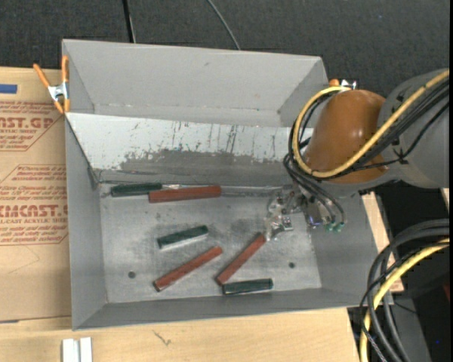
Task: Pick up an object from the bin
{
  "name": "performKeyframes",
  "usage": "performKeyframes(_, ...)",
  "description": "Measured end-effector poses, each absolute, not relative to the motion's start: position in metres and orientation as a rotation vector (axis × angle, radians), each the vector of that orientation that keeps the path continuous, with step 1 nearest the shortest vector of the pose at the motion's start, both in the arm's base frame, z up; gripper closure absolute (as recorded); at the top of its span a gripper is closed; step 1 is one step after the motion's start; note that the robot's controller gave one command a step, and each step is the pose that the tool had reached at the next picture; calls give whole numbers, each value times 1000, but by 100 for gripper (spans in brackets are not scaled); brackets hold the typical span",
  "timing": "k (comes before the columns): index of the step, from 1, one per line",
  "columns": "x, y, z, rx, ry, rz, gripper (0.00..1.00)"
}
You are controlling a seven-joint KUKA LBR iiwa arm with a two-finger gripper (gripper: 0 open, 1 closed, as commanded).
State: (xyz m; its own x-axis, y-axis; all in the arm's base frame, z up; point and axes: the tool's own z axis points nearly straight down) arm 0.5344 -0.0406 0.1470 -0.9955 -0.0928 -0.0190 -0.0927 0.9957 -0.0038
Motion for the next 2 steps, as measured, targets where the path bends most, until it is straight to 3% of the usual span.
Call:
performKeyframes(1, 556, 0, 79, -537, 3063, -5, 0)
performKeyframes(2, 555, 0, 79, -538, 3067, -5, 0)
